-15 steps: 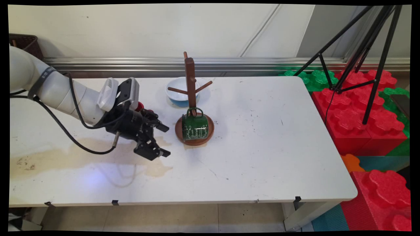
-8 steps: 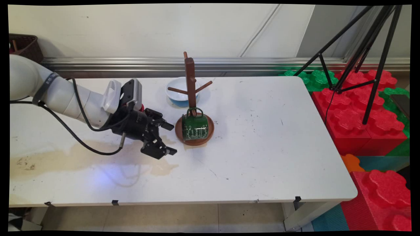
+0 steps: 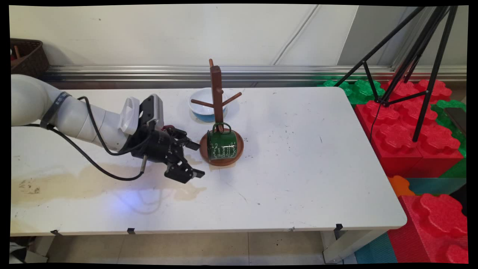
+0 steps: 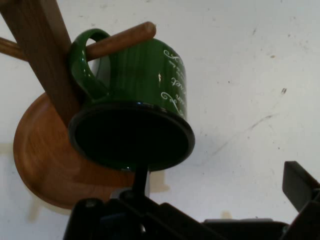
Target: Pick up the green mug from the rack
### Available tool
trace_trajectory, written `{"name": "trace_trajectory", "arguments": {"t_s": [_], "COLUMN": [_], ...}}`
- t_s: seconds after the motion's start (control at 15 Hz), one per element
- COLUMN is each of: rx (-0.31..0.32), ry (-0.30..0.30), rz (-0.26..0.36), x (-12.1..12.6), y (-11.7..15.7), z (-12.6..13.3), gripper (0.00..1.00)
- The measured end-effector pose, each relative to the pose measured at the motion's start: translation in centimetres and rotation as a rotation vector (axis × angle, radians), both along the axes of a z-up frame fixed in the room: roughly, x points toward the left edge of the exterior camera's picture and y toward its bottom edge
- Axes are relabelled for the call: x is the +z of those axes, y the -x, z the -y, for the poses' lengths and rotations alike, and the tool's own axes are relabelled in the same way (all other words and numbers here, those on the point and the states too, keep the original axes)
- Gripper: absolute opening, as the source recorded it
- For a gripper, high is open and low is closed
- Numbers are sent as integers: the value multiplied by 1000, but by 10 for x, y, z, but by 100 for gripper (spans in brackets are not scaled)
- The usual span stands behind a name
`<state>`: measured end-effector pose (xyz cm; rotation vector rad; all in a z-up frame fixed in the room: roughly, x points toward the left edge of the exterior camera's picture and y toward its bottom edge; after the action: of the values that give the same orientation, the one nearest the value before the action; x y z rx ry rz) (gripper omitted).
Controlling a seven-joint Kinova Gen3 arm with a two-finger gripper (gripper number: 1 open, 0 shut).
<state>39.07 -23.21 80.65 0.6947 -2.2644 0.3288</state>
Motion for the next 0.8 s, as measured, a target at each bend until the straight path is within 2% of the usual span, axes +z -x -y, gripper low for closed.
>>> {"name": "trace_trajectory", "arguments": {"t_s": [0.8], "rx": [24], "ry": [20], "rz": [-41], "x": [-20], "y": [7], "z": [-2], "gripper": [100]}}
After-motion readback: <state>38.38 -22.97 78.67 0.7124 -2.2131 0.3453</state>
